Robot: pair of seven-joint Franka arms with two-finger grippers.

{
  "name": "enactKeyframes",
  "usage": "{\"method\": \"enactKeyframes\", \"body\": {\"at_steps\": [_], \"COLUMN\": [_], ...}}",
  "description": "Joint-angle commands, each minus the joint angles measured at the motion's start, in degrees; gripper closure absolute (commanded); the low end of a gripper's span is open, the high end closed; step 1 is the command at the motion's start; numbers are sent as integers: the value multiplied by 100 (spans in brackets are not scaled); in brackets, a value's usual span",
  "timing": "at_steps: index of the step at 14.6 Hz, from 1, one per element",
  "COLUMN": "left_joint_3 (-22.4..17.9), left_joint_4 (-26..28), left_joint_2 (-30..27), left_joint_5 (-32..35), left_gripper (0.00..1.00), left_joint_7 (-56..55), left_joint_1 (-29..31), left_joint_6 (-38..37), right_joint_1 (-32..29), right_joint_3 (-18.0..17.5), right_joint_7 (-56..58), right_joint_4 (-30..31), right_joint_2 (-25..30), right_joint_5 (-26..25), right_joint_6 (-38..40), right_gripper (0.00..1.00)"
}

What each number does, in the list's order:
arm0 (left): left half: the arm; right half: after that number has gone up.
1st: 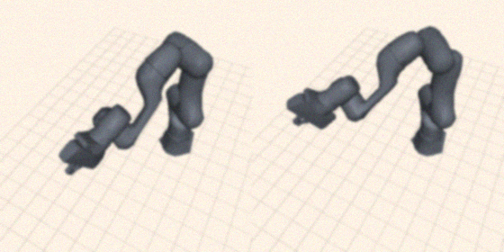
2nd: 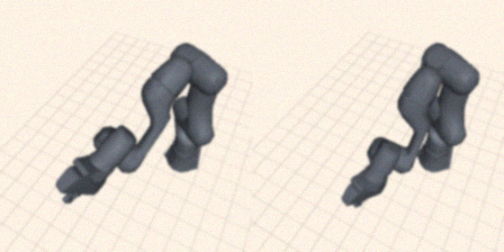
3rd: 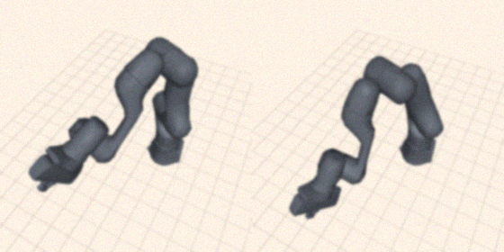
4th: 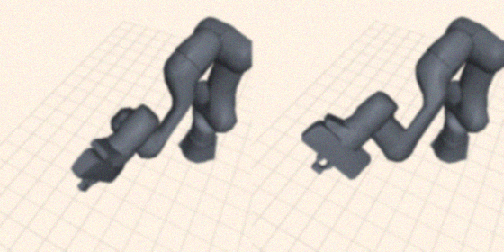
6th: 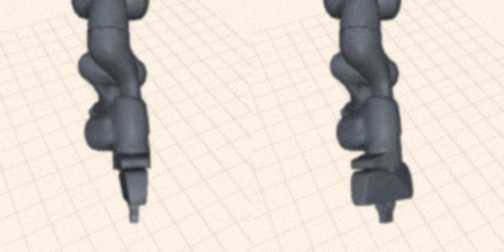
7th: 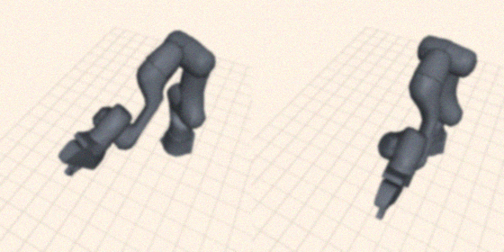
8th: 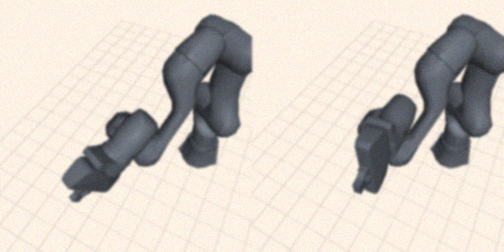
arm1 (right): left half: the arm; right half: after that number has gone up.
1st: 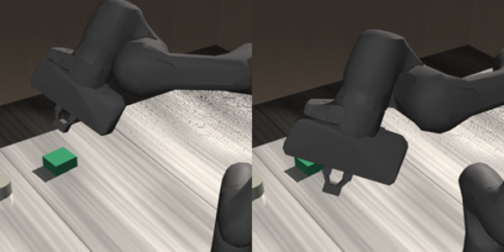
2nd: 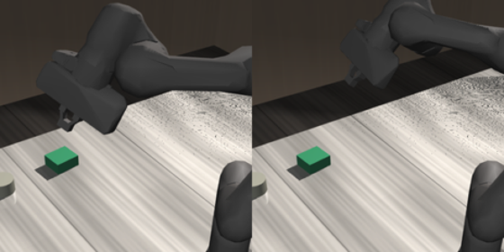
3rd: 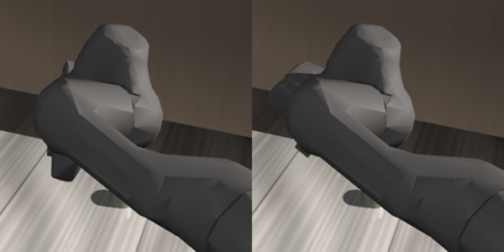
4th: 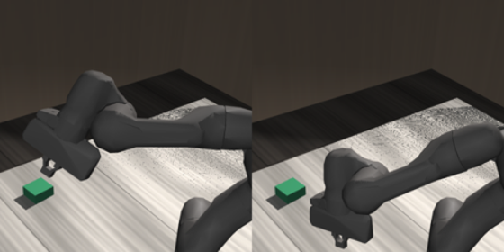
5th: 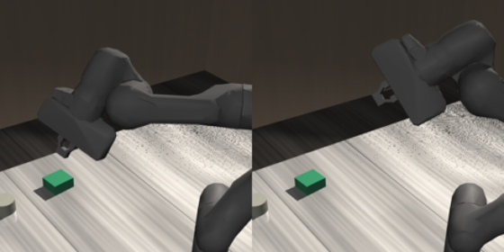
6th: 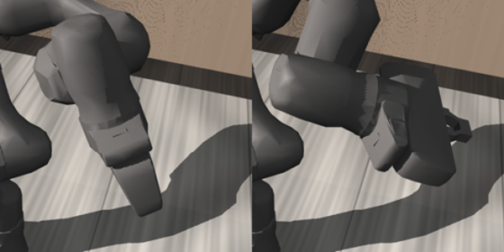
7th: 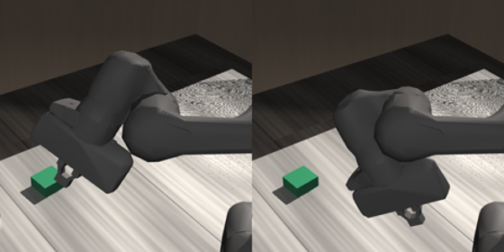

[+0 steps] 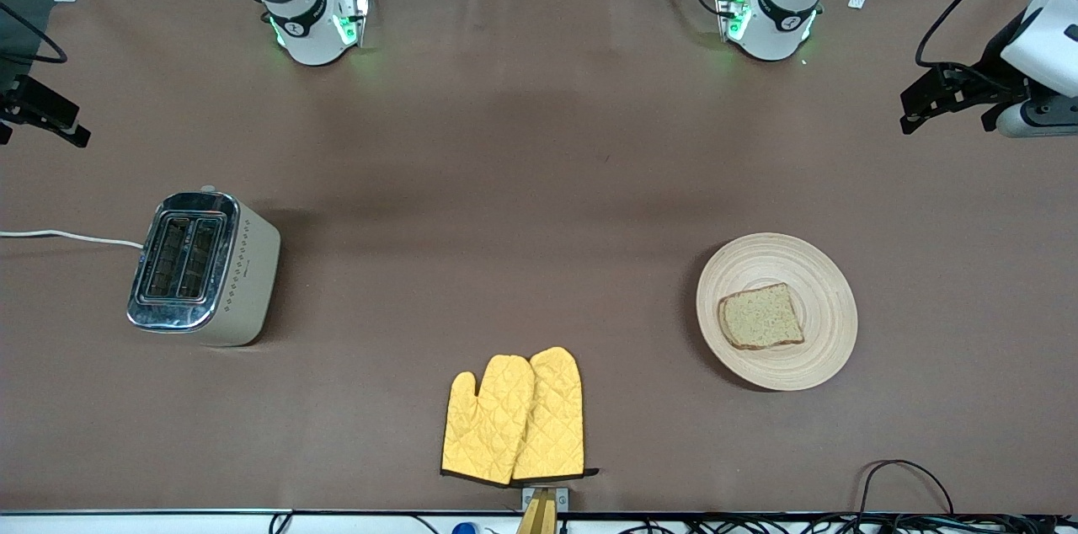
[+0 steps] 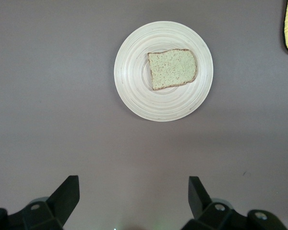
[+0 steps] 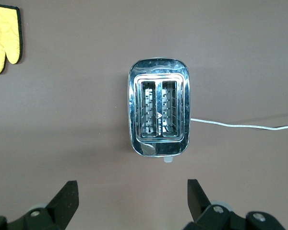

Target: Move plate and put bread in toaster

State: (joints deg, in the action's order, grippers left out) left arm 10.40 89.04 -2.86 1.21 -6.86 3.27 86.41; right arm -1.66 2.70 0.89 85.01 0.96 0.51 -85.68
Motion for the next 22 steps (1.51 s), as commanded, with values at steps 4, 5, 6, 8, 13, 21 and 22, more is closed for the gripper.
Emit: {"method": "enactKeyframes", "body": {"at_steps": [4, 5, 6, 8, 13, 21, 22], "left_joint_3": [-3, -3, -3, -3, -3, -3, -3], "left_joint_4": [-203, -203, -203, -194, -168, -194, -203], "left_joint_2": [232, 338, 495, 917, 2146, 4239, 4389], "left_joint_5": [37, 20, -33, -610, -1553, -3230, -3372], "left_gripper": [0, 0, 0, 0, 0, 0, 0], "left_joint_7": [80, 106, 124, 211, 614, 3190, 3296], "left_joint_1": [24, 111, 382, 892, 1815, 2661, 2652], "left_joint_6": [-134, -134, -116, 93, 831, 2046, 2055], "right_joint_1": [8, 0, -1, 0, 8, 8, 8], "right_joint_3": [3, 3, 3, 3, 3, 3, 3], "right_joint_7": [61, 61, 61, 61, 61, 61, 61], "right_joint_4": [42, 42, 42, 42, 42, 42, 42], "right_joint_2": [45, 45, 45, 44, 36, 45, 45], "right_joint_5": [54, 54, 54, 54, 54, 54, 54], "right_joint_6": [-1, -1, -1, -1, -10, -2, -1], "right_gripper": [0, 0, 0, 0, 0, 0, 0]}}
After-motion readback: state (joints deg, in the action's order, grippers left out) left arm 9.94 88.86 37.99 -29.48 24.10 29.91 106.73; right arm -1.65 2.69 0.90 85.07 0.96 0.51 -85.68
